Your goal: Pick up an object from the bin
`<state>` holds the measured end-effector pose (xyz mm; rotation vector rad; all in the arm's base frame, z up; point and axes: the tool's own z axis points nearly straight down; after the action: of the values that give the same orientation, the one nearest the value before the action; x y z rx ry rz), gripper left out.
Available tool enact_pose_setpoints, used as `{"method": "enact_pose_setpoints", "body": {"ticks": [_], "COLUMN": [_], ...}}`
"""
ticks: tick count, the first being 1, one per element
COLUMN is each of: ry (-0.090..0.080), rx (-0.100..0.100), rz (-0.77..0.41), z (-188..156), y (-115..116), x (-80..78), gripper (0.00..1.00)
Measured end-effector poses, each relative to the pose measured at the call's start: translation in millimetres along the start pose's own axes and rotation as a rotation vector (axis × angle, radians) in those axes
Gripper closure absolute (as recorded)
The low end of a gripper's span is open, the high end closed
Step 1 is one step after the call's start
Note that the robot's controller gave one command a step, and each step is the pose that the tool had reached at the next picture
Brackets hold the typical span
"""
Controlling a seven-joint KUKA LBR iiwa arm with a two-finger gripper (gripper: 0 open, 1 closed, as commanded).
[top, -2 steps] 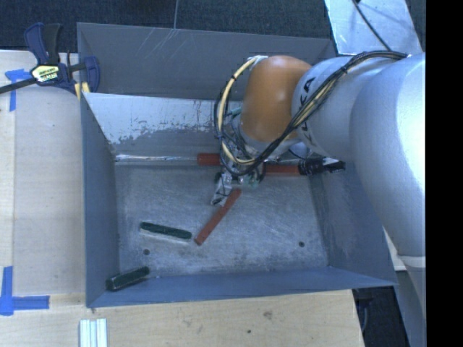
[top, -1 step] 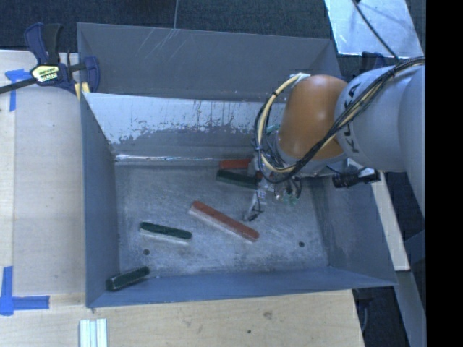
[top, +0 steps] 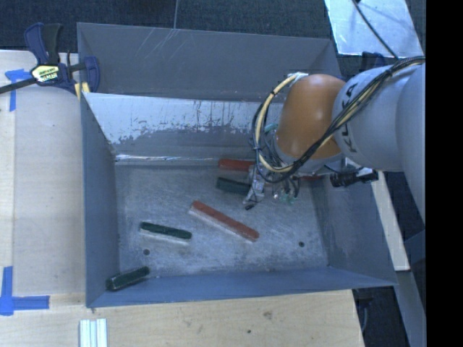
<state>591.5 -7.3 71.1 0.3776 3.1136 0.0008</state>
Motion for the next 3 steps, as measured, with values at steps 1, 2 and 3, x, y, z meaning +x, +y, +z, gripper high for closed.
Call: {"method": "enact_pose_setpoints", "body": {"ticks": [1, 2, 3], "ry": [0.001, -0.007, 0.002], "rx": [0.000, -0.003, 0.000], "rz": [-0.247, -0.263, -0.260], "z": [-0.2, -133.9, -128.7], "y": [4.1, 42.8, 40.8], "x": [27.2, 37.1, 38.4], "gripper": [1.00, 1.00, 0.00]}}
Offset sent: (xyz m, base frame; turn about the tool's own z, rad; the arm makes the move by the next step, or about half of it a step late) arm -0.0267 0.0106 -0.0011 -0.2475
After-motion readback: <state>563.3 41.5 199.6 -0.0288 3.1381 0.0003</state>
